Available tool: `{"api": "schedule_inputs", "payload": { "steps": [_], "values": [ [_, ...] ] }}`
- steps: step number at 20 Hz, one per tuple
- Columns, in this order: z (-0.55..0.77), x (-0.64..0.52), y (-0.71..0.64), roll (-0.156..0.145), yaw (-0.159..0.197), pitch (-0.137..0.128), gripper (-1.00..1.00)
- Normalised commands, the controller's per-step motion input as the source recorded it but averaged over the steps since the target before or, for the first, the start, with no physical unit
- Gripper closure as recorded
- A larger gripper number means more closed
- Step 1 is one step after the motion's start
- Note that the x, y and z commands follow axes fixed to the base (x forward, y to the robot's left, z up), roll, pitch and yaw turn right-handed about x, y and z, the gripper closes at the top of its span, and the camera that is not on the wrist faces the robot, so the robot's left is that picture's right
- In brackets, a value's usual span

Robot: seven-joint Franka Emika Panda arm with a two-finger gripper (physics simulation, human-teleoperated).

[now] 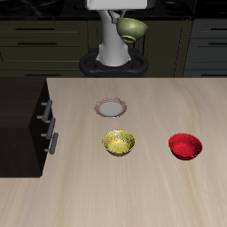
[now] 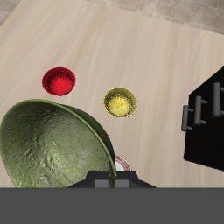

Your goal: Place the green bowl on top of the wooden cabinet

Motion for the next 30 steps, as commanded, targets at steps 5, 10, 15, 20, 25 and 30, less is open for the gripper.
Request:
{"api": "schedule_inputs", "payload": {
  "steps": [5,10,15,20,25,30],
  "values": [
    [0.05,-0.02,-0.19,-0.032,-0.003,-0.012,1.00],
    [-0.01,0.13,-0.11,-0.016,0.044,0.003,1.00],
    [0.16,0.36,-0.24,-0.076,-0.027,-0.002,1.00],
    [-0.07,0.13,0.00,-0.006,-0.021,0.030,1.00],
    [-0.05,0.01,0.13,0.021,-0.001,0.004,1.00],
    [-0.04,-0.02,0.10,0.017,-0.006,0.007,1.00]
  ]
}}
